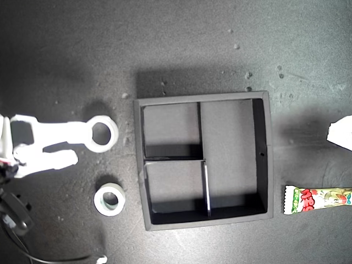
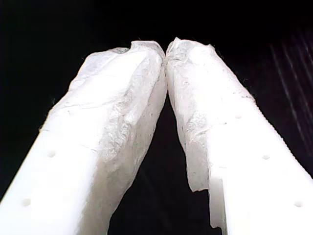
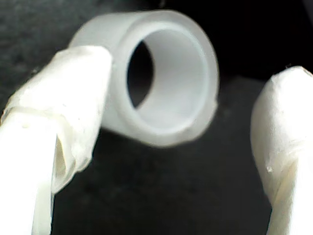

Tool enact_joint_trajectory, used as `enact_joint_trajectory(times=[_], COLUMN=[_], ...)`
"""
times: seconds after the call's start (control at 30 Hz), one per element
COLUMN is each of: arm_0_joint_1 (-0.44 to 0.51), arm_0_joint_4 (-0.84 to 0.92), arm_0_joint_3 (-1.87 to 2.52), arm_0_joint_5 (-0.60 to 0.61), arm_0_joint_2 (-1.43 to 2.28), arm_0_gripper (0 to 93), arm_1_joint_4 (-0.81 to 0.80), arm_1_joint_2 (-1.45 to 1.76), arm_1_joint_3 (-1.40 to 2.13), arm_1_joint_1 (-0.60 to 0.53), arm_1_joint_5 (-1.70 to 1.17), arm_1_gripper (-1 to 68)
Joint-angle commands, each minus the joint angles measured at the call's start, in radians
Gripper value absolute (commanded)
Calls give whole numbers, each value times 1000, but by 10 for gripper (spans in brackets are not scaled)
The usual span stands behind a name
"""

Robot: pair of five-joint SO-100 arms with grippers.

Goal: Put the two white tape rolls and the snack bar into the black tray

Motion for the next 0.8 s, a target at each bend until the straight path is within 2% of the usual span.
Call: enact_joint_trajectory(times=[0.0, 0.1, 0.2, 0.33, 0.4, 0.5, 0.6, 0.77], arm_0_joint_1=[25, 28, 21, 15, 5, -15, -28, -49], arm_0_joint_4=[-29, -28, -29, -31, -32, -37, -37, -41], arm_0_joint_3=[-190, -295, -348, -400, -413, -414, -414, -416], arm_0_joint_5=[23, 23, 21, 29, 31, 35, 37, 31], arm_0_joint_2=[-371, -580, -699, -796, -825, -842, -842, -870], arm_0_gripper=[215, 208, 205, 203, 203, 203, 203, 201], arm_1_joint_4=[-147, -69, 34, 167, 158, 0, -86, -172], arm_1_joint_2=[6, 6, 6, 6, 6, 6, 6, 6], arm_1_joint_3=[12, 12, 12, 12, 12, 12, 12, 9], arm_1_joint_1=[58, 190, 207, 193, 193, 183, 75, -78], arm_1_joint_5=[57, 549, 822, 1011, 911, 466, 64, -350], arm_1_gripper=[-3, -3, -3, -3, -4, -4, -4, 6])
